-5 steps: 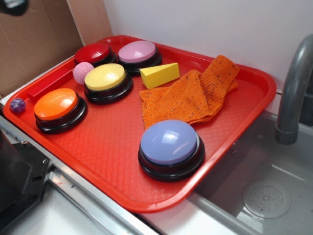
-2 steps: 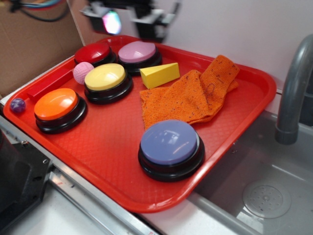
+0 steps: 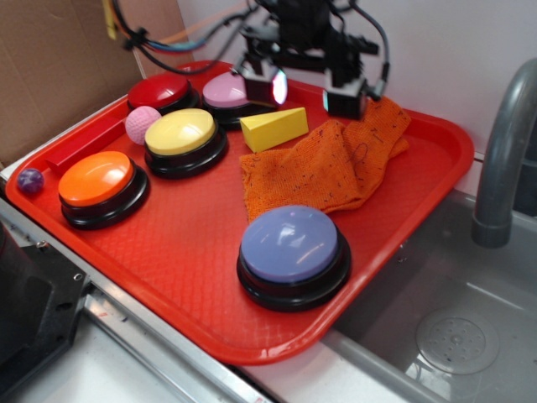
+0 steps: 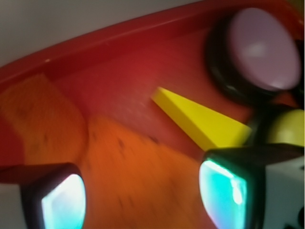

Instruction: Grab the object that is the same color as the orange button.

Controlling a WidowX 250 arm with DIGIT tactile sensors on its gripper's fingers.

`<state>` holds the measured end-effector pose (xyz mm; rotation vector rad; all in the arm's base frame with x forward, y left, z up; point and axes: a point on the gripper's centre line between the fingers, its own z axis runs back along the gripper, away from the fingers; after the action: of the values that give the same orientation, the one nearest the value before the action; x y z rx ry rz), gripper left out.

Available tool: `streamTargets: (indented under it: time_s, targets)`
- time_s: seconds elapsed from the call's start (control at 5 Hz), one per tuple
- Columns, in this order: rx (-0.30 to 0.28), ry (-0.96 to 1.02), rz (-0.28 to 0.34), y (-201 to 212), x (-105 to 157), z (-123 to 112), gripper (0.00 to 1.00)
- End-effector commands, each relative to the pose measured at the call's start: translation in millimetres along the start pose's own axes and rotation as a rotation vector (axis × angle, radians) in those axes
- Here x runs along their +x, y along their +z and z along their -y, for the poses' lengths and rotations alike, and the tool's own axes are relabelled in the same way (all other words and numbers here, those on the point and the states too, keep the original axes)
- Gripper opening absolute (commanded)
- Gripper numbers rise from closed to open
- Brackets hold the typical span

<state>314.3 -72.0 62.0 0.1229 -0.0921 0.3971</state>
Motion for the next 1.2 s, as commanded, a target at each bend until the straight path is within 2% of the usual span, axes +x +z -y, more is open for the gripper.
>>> streamTargets:
  time_s: [0.0,0.2,0.4,0.6,1.0]
  targets:
    - [-0.028,-0.031,0.120,-13.8,19.4,17.9,1.00]
    - [-0.094,-0.042,0.132,-18.3,16.6,20.3,1.00]
    - [-0.134,-0.012,0.107,-23.1,14.2,18.8,0.39]
    - [-0.151,0.018,0.095,-25.0,13.7,16.9,0.00]
    - [-0.122,-0.022,0.113,-22.0,15.1,16.9,0.00]
